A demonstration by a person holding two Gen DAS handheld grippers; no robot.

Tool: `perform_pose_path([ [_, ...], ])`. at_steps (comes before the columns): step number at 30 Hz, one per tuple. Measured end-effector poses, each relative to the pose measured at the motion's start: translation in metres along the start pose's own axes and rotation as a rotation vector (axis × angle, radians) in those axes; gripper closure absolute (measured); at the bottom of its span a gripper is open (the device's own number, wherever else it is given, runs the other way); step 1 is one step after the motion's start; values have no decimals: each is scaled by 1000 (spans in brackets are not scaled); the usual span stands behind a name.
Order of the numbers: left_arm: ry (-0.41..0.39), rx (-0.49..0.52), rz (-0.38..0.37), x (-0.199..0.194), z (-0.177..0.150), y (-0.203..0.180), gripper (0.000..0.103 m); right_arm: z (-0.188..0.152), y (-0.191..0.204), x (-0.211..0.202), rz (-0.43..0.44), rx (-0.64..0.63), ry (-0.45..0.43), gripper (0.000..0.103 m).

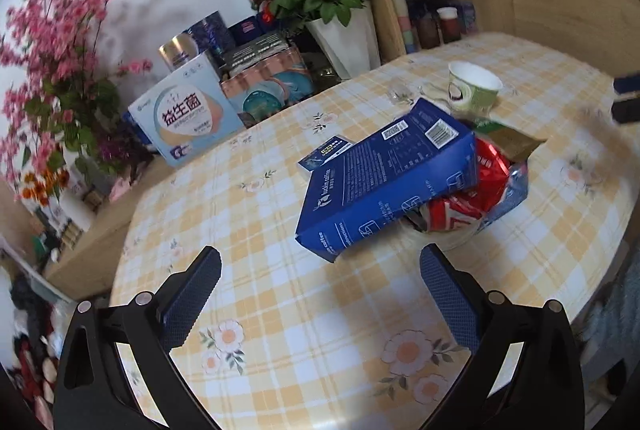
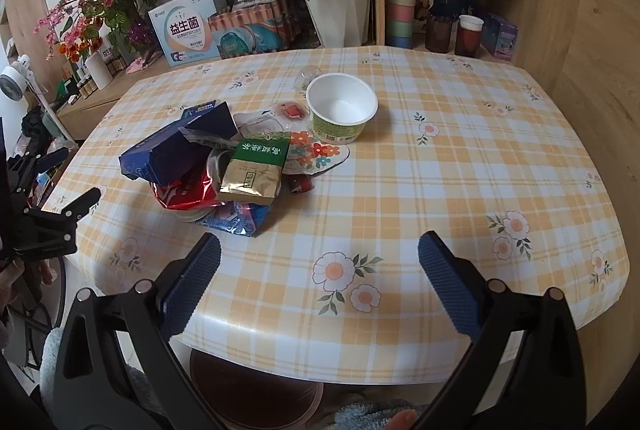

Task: Collect trash
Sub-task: 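Grasp the blue coffee box with the left tool while the right tool reaches toward the tea bag, then grasp the green-and-gold tea bag with the right tool while the left tool lifts the box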

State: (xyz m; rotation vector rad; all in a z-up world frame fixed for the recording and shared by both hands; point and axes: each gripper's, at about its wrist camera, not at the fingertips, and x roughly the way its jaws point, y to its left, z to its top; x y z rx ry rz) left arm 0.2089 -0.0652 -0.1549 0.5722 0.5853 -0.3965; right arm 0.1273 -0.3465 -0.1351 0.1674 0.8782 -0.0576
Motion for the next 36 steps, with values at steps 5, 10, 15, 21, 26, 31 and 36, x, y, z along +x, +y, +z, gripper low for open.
perform_pose_path([
  [5, -34, 131, 116, 20, -1, -12, 6, -2, -1, 7, -50, -1, 38, 6],
  [10, -101, 248, 96, 29, 4, -26, 6, -11, -10, 15, -74, -2, 66, 6],
  [15, -109, 379, 89, 47, 12, -43, 6, -12, -13, 18, -74, -5, 74, 6],
  [21, -52, 367, 28, 71, 20, -42, 59, -8, -9, 18, -29, -36, 70, 6],
  [26, -84, 346, -10, 58, 14, -35, 79, 1, -6, 19, 25, -38, 56, 7],
  [31, -71, 80, -55, 40, 21, 13, 87, 19, 9, 34, 77, -84, 50, 17],
  [36, -47, -208, -110, 25, 19, 60, 87, 39, 20, 59, 154, -65, 70, 23],
])
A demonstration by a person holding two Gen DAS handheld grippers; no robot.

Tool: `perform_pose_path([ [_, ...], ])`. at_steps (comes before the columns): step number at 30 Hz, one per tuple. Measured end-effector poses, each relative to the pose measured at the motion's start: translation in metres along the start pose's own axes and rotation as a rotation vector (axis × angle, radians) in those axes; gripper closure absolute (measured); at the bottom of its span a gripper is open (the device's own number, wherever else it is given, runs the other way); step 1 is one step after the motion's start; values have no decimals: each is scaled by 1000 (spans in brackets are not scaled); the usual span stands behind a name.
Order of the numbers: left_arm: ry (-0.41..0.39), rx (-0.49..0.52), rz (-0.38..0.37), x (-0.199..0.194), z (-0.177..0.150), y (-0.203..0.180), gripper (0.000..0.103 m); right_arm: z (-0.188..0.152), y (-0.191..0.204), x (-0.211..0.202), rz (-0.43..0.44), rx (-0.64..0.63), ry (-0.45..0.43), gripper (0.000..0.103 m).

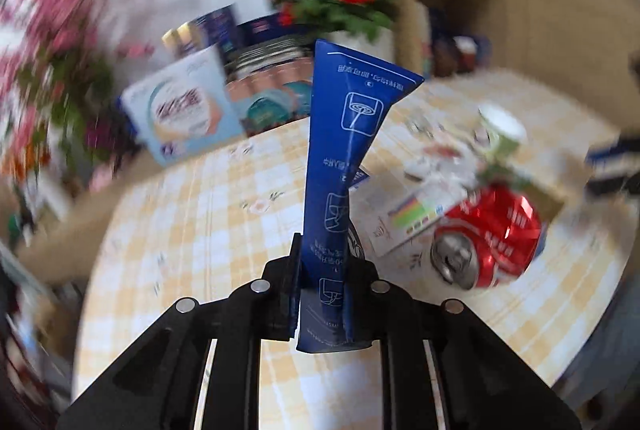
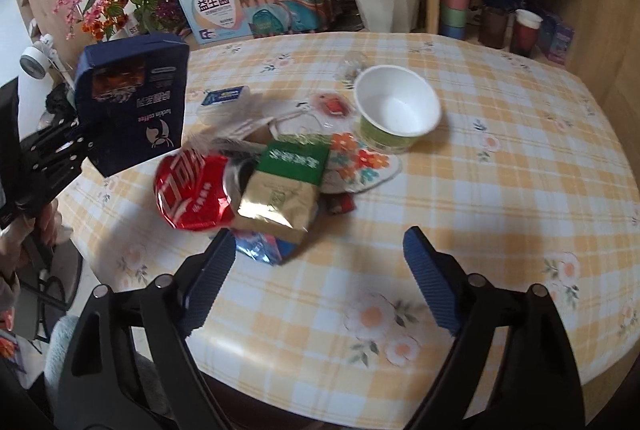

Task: Collect trash
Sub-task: 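Grasp the green-and-gold tea bag with the right tool while the left tool lifts the box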

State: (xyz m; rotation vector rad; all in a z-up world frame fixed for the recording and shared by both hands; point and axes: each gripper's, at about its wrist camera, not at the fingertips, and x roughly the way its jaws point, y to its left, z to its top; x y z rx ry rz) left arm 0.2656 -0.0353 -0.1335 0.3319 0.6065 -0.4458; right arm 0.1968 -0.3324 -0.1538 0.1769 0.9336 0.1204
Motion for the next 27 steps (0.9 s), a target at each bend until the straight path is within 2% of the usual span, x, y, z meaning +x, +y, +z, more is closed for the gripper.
perform_pose_path([
  [2, -3, -93, -17, -11, -1, 12, 87, 10, -1, 13, 19, 22, 7, 26],
  [5, -14, -182, -34, -28, -5, 20, 87, 24, -7, 29, 53, 98, 14, 34],
  [7, -20, -223, -48, -39, -8, 20, 87, 31, -10, 38, 70, 144, 18, 35],
  [12, -30, -261, -40, -61, -19, 12, 87, 40, -10, 60, 80, 180, 68, 36],
  [17, -12, -315, -70, -74, -33, 5, 87, 38, -7, 78, 87, 201, 114, 36],
  [19, -9, -318, -72, -78, -36, 2, 87, 37, -4, 80, 85, 194, 116, 36],
  [23, -15, -357, -91, -89, -45, 0, 87, 35, 1, 80, 67, 168, 116, 46],
  [27, -20, -378, -104, -99, -51, -4, 87, 35, 4, 67, 60, 141, 71, 49],
])
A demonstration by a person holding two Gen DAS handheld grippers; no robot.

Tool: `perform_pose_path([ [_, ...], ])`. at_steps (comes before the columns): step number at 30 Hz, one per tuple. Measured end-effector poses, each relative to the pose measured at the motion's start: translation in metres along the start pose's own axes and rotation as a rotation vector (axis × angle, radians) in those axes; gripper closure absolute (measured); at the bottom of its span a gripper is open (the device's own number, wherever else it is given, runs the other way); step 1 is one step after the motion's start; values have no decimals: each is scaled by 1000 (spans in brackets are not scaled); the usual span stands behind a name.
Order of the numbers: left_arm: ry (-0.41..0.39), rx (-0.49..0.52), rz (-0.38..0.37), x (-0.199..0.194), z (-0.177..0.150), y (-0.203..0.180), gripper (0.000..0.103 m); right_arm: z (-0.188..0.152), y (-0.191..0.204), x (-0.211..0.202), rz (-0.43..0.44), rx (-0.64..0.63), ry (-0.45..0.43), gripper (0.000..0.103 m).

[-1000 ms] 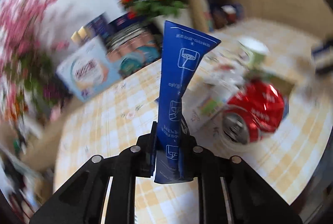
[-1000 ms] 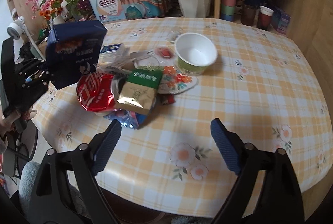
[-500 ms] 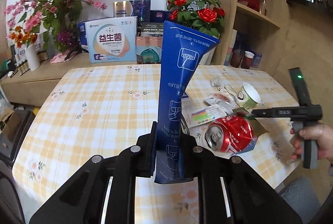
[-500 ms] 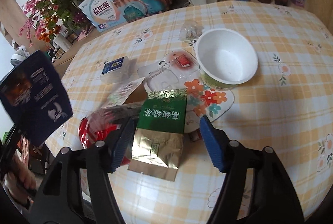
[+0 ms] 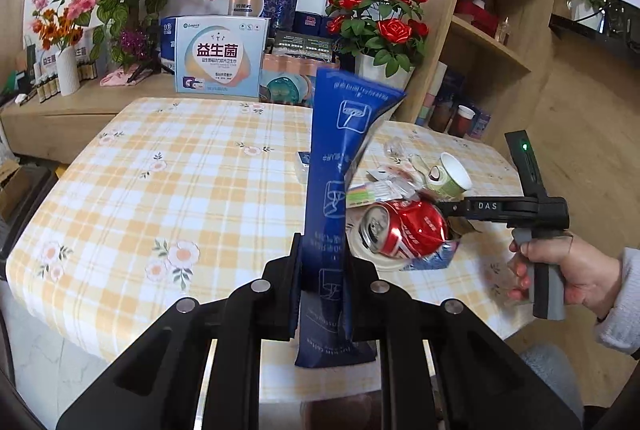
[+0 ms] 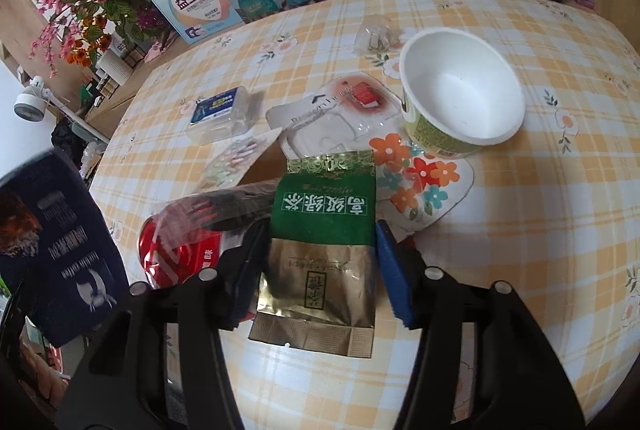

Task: Collect trash
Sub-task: 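Grasp the green-and-gold tea bag with the right tool while the left tool lifts the box, then carry the tea bag over the brown bin and open the right tool while the left holds the box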

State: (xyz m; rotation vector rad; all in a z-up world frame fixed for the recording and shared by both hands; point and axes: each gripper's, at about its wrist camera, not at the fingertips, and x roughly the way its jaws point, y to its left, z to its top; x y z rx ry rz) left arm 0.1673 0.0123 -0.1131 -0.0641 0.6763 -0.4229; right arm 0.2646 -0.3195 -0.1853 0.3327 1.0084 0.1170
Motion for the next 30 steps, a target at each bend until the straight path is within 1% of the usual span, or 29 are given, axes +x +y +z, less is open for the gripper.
perform_pose_path([
  [2, 1, -9, -8, -2, -2, -1, 88, -1, 0, -5, 2, 1, -16, 53],
  [5, 29, -3, -10, 6, -4, -3, 88, -3, -1, -10, -1, 1, -20, 56],
  [10, 33, -48, -39, 12, -4, -1, 88, -10, -4, -23, 9, 16, -48, 59],
  [13, 20, -53, -39, 10, -1, -3, 88, -13, -7, -31, 11, 29, -71, 59],
  [16, 3, -54, -43, 4, 4, -6, 88, -17, -10, -40, 26, 44, -93, 59],
  [25, -31, -25, -70, -19, 11, -22, 88, -31, 0, -74, 56, 12, -152, 60],
  [30, -50, -11, -82, -37, 11, -30, 88, -45, 6, -99, 77, 6, -190, 60],
])
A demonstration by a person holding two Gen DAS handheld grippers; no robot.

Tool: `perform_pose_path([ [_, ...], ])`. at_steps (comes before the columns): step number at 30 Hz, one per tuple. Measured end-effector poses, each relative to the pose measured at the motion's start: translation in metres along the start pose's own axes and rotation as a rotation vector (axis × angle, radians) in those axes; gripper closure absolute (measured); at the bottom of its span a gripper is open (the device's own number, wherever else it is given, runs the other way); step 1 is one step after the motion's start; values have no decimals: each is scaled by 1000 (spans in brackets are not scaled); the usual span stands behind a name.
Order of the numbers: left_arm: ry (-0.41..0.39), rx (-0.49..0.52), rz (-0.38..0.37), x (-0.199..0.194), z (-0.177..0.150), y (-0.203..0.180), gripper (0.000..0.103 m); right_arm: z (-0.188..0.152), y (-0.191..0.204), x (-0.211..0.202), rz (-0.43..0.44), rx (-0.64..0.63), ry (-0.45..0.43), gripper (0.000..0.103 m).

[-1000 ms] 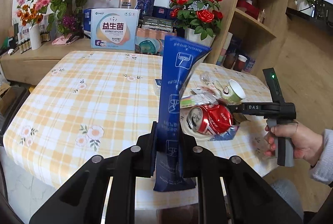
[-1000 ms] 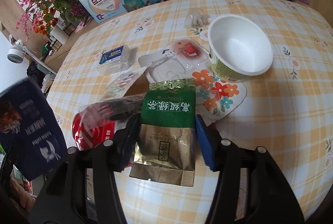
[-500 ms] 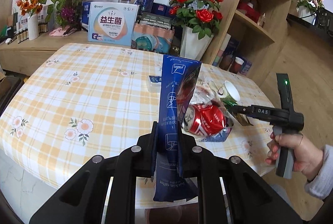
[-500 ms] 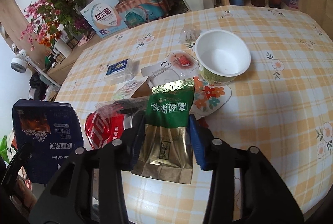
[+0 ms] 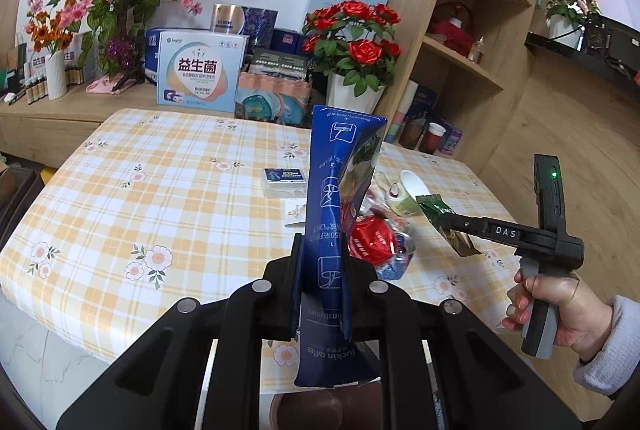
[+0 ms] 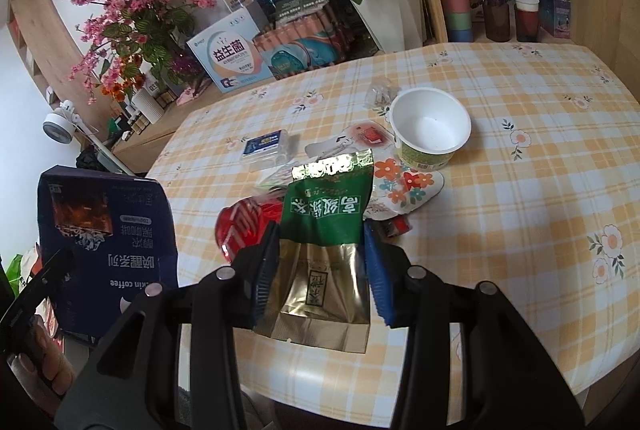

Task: Collect trash
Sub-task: 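Carry the tea bag over the brown bin and open the right tool while the left holds the box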

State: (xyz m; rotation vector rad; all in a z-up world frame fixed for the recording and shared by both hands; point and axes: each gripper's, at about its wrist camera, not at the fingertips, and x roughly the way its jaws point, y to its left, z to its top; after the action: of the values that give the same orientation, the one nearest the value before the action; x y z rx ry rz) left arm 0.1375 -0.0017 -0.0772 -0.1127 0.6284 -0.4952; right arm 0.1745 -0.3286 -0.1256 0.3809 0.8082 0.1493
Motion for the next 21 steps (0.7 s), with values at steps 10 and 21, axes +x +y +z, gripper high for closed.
perform_pose_path([
  [10, -42, 35, -18, -35, -9, -23, 88, -29, 14, -57, 35, -40, -59, 60],
  [21, -62, 36, -24, -81, -33, -38, 88, -82, 39, -110, 38, -132, -93, 60],
])
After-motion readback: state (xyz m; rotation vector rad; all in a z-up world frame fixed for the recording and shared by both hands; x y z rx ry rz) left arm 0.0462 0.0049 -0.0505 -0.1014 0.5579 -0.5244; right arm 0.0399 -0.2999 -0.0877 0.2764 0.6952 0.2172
